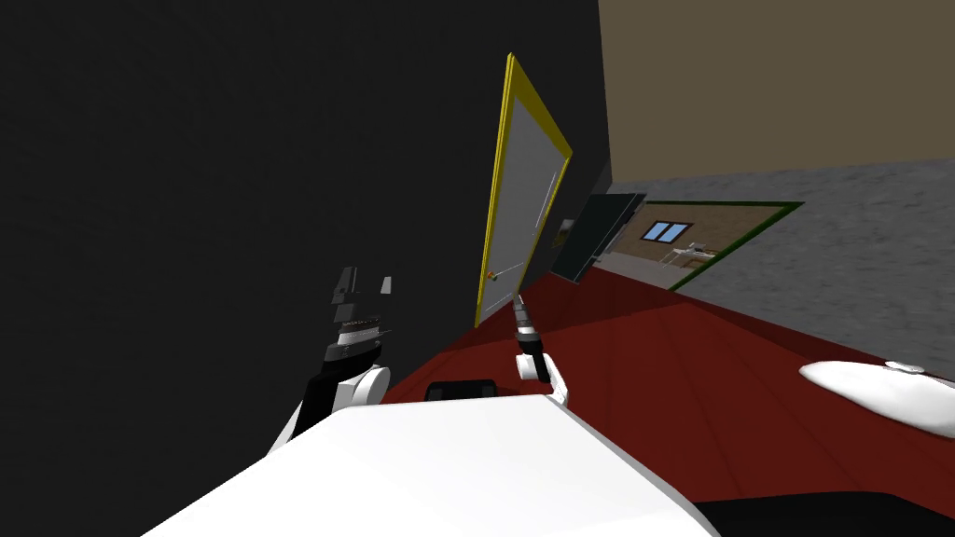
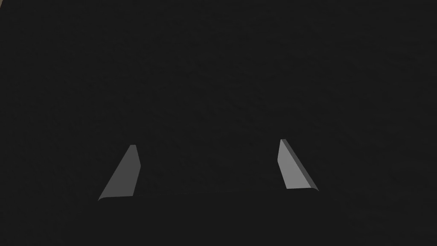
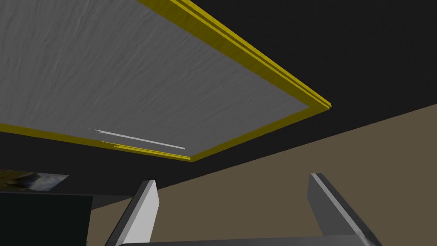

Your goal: Pull the door open

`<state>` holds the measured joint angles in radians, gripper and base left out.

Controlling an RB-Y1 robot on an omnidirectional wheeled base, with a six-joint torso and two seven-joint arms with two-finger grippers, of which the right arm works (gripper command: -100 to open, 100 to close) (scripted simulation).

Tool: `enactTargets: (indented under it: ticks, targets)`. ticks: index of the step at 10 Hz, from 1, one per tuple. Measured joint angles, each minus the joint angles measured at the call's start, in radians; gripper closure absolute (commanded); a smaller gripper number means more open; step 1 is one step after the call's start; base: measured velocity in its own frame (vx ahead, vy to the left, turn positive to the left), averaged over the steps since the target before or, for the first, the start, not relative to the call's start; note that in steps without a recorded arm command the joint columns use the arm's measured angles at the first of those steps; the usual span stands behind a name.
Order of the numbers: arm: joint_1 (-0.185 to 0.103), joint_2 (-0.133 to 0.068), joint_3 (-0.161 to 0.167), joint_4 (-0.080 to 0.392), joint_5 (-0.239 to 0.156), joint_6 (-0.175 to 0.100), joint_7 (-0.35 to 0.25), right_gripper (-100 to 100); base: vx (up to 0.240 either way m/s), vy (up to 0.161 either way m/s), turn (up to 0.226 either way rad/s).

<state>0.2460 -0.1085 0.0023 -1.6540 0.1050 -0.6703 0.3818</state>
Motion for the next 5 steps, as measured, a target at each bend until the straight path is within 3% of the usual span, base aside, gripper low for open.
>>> enactTargets:
  ticks: [4,5]
  targets:
    - [-0.029,-0.016,0.005,0.103,0.026,-0.033,0.066,-100,0.059,-0.066,0.05]
    - [-0.049,-0.021,0.005,0.135,0.034,-0.04,0.088,-100,0.052,-0.056,0.03]
